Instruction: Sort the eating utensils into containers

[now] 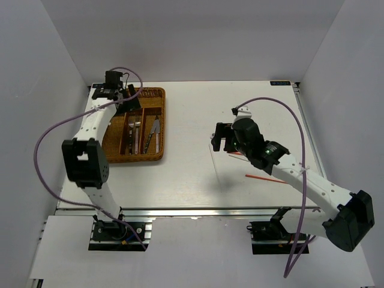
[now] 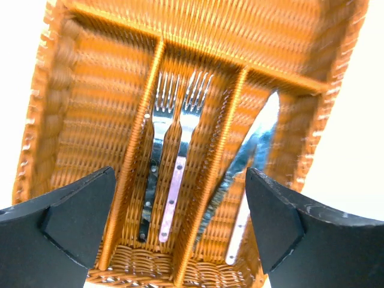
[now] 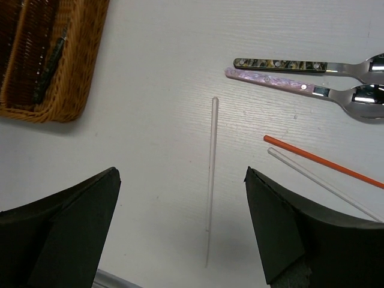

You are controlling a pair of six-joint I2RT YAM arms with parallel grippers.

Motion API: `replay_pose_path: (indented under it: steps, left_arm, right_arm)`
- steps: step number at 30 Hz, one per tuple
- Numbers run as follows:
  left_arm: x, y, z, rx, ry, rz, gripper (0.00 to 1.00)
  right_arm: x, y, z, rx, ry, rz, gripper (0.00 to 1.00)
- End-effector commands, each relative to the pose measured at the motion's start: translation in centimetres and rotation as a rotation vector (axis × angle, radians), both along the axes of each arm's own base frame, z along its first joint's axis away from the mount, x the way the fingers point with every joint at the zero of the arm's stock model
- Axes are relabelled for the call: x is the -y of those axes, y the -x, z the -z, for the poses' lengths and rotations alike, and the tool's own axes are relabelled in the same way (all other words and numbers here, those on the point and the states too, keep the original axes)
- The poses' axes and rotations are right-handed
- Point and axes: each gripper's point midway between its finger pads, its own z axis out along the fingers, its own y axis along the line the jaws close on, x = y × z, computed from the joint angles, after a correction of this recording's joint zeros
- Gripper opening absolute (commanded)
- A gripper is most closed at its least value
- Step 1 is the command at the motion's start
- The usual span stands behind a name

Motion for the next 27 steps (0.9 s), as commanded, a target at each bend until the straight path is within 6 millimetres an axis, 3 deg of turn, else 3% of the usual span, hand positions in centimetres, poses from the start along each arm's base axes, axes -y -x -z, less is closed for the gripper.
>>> replay_pose_path:
  steps: [1,2,3,4,5,6,7,8,9,10,11,14,15,17,18,20,27]
  left_arm:
    - [-0.6,2.3,-6.3,0.161,0.005,-0.051,0.98]
    - [-0.6,3.0,-6.9,0.192,0.015,-0.060,0.98]
    - [-0.8,4.4,-9.5,0.270,0.019,-0.068,0.98]
    - [-1.0,5.7,-8.4,0.259,0.019,-0.082,0.98]
    - [-1.4,6.6,-8.8,0.276,0.006,-0.100,0.98]
    - [-1.5,8.2,-10.6,0.329,0.009,-0.102,0.98]
    - [-1.5,9.1,-10.6,0.342,0.008,-0.104,0.98]
    - [-1.6,10.4,-9.0,0.320,0.014,-0.106,0.98]
    - [-1.5,11.2,-8.9,0.332,0.019,-0.104,0.98]
    - [-1.5,12.4,-10.2,0.395,0.031,-0.107,0.98]
    - [-1.4,13.3,-8.5,0.373,0.033,-0.107,0.98]
    - [-1.9,15.3,-9.0,0.434,0.026,-0.123,0.98]
    - [-2.4,16.1,-7.7,0.417,0.003,-0.144,0.98]
    - [-2.9,17.2,-7.9,0.458,-0.009,-0.165,0.98]
    - [-3.2,17.8,-6.4,0.437,-0.021,-0.177,0.98]
    - [-3.4,18.5,-6.0,0.453,-0.022,-0.186,0.98]
    - [-1.9,18.4,-4.9,0.418,0.013,-0.127,0.98]
  right_arm:
    - [0.4,-1.0,0.1,-0.024,0.066,0.002,0.89]
    - [0.4,-1.1,0.4,-0.031,0.076,0.000,0.89]
    - [0.6,-1.2,1.0,-0.041,0.085,0.005,0.89]
    - [0.7,-1.2,1.7,-0.053,0.095,0.006,0.88]
    - [0.7,-1.2,2.1,-0.058,0.103,0.004,0.86]
    - [0.6,-1.2,2.8,-0.068,0.104,-0.010,0.85]
    - [0.4,-1.1,3.8,-0.091,0.123,-0.021,0.84]
    - [0.2,-1.0,4.5,-0.111,0.138,-0.038,0.81]
    - [-0.1,-0.8,5.3,-0.140,0.146,-0.062,0.78]
    - [-0.3,-0.7,7.0,-0.195,0.182,-0.076,0.75]
    - [-0.6,-0.5,7.8,-0.226,0.197,-0.090,0.70]
    - [-1.2,-0.5,10.4,-0.291,0.236,-0.109,0.63]
    - [-1.4,-0.4,11.0,-0.301,0.243,-0.113,0.62]
    - [-1.7,-0.7,12.4,-0.320,0.268,-0.114,0.59]
    - [-1.7,-0.8,12.9,-0.329,0.280,-0.117,0.58]
    - [-2.0,-1.0,13.8,-0.352,0.309,-0.122,0.55]
    - [-2.5,-1.6,16.3,-0.394,0.369,-0.124,0.51]
